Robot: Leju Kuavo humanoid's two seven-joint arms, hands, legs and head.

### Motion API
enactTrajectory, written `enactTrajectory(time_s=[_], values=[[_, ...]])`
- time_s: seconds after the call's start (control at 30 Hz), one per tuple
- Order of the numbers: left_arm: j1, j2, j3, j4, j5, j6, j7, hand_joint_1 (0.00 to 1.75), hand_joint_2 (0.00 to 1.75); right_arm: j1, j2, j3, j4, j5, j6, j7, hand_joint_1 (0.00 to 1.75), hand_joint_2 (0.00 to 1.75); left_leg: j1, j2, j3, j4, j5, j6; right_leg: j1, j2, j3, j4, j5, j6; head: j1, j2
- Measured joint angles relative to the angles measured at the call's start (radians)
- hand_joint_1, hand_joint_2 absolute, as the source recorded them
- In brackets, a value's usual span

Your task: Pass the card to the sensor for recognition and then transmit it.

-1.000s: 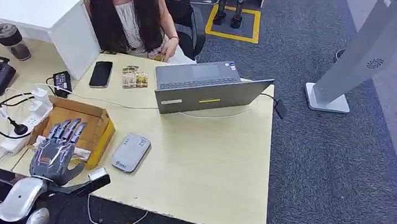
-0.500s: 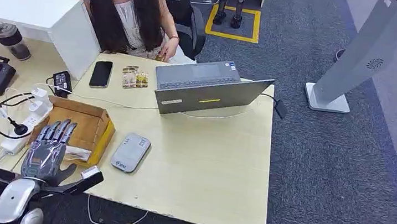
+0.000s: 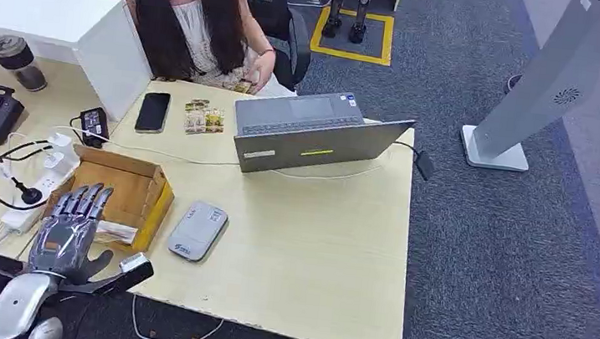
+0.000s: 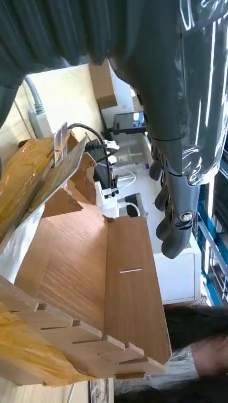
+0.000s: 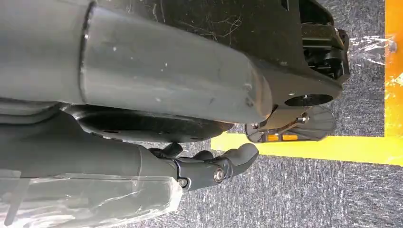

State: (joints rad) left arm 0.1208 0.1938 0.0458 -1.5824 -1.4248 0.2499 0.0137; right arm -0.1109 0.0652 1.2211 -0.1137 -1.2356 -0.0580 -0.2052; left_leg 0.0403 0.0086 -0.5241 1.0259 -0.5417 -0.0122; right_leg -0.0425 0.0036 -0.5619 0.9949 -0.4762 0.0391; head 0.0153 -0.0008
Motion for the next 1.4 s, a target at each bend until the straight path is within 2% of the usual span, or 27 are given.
enactTrajectory(time_s=[0.4,0.43,0.47,0.73,1.4], values=[[0.002,-0.001,0.001,0.0,-0.001,-0.002,-0.003,0.0,1.75,0.0,0.0,0.0,0.0,-0.003,0.0,-0.002,0.0,0.0,0.0,0.0,0.0,0.0,0.0,0.0,0.0,0.0,0.0,0.0,0.0,0.0,0.0,0.0],[0.002,-0.001,0.002,0.0,-0.001,-0.002,-0.003,0.17,1.75,0.0,0.0,0.0,0.0,-0.003,0.0,-0.002,0.0,0.0,0.0,0.0,0.0,0.0,0.0,0.0,0.0,0.0,0.0,0.0,0.0,0.0,0.0,0.0],[0.002,-0.001,0.001,0.0,-0.001,-0.002,-0.003,1.75,1.75,0.0,0.0,0.0,0.0,-0.003,0.0,-0.002,0.0,0.0,0.0,0.0,0.0,0.0,0.0,0.0,0.0,0.0,0.0,0.0,0.0,0.0,0.0,0.0],[0.002,-0.001,0.002,0.0,0.007,-0.005,-0.022,1.75,1.75,0.0,0.0,0.001,0.0,-0.003,0.0,-0.001,0.0,0.0,0.0,0.0,0.0,0.0,0.0,0.0,0.0,0.0,0.0,0.0,0.0,0.0,0.0,0.0],[0.001,-0.001,0.002,0.0,0.023,-0.02,-0.027,1.75,1.75,0.0,-0.001,0.009,0.0,-0.003,0.0,0.0,0.0,0.0,0.0,0.0,0.0,0.0,0.0,0.0,0.0,0.0,0.0,0.0,0.0,0.0,0.0,0.0]])
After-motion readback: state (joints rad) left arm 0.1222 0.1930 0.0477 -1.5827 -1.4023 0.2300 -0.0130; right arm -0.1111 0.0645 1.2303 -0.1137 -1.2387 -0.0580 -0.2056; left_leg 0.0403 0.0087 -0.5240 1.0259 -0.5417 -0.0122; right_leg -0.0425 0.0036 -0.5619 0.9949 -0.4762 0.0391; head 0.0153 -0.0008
